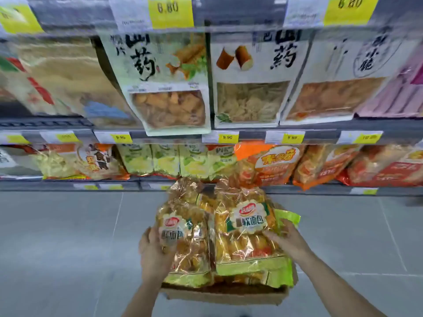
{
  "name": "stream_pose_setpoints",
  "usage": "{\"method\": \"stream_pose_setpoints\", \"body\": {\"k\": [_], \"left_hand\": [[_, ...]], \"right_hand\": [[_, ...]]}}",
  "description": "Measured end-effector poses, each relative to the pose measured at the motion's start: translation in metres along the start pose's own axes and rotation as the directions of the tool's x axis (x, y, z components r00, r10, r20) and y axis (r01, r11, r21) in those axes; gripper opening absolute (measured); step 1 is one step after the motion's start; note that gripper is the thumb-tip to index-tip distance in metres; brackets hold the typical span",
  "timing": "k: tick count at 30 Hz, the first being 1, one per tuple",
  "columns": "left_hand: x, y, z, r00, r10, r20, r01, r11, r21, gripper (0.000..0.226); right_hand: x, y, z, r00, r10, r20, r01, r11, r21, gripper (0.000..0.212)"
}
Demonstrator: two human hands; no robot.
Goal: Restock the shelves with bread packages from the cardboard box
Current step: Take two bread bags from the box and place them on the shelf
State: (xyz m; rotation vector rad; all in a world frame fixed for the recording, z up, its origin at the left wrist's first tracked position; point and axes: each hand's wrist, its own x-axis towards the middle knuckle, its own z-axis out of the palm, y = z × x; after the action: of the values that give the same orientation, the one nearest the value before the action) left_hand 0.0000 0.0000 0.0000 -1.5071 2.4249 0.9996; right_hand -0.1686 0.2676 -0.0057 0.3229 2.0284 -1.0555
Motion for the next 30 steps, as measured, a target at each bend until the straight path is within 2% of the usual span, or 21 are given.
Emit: {"method": "stream_pose_setpoints", "body": {"k": [2, 4, 6, 9, 10, 12, 15, 17, 20, 23, 25, 28, 30], "left_hand": [[0.019, -0.022, 0.013, 0.989, -0.137, 0.06, 0.133, 0.988, 0.073, 0.108], [0.032, -0.037, 0.025, 0.938, -0.286, 0.194, 0.279, 0.958, 0.058, 0.136], [0.034, -0.047, 0.032, 0.908, -0.322, 0.267, 0.331, 0.943, 0.011, 0.144], [0.032, -0.05, 0.027, 0.907, -0.341, 0.247, 0.364, 0.93, -0.053, 0.14], [0.031, -0.051, 0.022, 0.89, -0.367, 0.271, 0.4, 0.913, -0.078, 0.133], [0.026, -0.05, 0.016, 0.877, -0.337, 0.342, 0.419, 0.885, -0.203, 0.106], [0.017, -0.044, 0.01, 0.891, -0.261, 0.371, 0.412, 0.808, -0.421, 0.069], [0.008, -0.039, 0.003, 0.921, -0.255, 0.296, 0.366, 0.827, -0.426, 0.062], [-0.003, -0.022, -0.017, 0.947, -0.244, 0.208, 0.309, 0.868, -0.389, 0.064], [-0.013, 0.004, -0.05, 0.968, -0.159, 0.196, 0.219, 0.916, -0.338, 0.076], [-0.021, 0.025, -0.078, 0.973, -0.106, 0.205, 0.175, 0.92, -0.352, 0.076], [-0.03, 0.063, -0.123, 0.975, -0.026, 0.221, 0.12, 0.897, -0.425, 0.068], [-0.036, 0.091, -0.149, 0.974, 0.034, 0.224, 0.079, 0.876, -0.476, 0.076]], "right_hand": [[0.015, 0.003, 0.01, 1.0, -0.022, 0.01, 0.021, 1.0, 0.018, 0.104], [0.033, 0.011, 0.012, 1.0, -0.003, 0.004, 0.003, 1.0, 0.008, 0.085], [0.036, 0.013, 0.014, 0.998, 0.029, 0.053, -0.031, 0.999, 0.031, 0.068], [0.037, 0.016, 0.012, 0.988, 0.1, 0.116, -0.108, 0.991, 0.073, 0.106], [0.037, 0.016, 0.011, 0.987, 0.11, 0.117, -0.121, 0.988, 0.095, 0.115], [0.03, 0.012, 0.009, 0.982, 0.122, 0.142, -0.144, 0.978, 0.15, 0.12], [0.013, 0.002, 0.006, 0.984, 0.087, 0.156, -0.112, 0.981, 0.16, 0.106], [-0.004, -0.002, 0.001, 0.993, 0.05, 0.109, -0.069, 0.982, 0.176, 0.093], [-0.04, -0.018, -0.015, 1.0, 0.006, -0.006, -0.005, 0.989, 0.15, 0.08], [-0.084, -0.045, -0.047, 0.995, -0.083, -0.054, 0.09, 0.986, 0.139, 0.057], [-0.114, -0.068, -0.071, 0.989, -0.134, -0.069, 0.143, 0.976, 0.161, 0.051], [-0.159, -0.102, -0.107, 0.98, -0.185, -0.078, 0.196, 0.965, 0.172, 0.054], [-0.177, -0.116, -0.131, 0.972, -0.213, -0.097, 0.227, 0.96, 0.165, 0.068]]}}
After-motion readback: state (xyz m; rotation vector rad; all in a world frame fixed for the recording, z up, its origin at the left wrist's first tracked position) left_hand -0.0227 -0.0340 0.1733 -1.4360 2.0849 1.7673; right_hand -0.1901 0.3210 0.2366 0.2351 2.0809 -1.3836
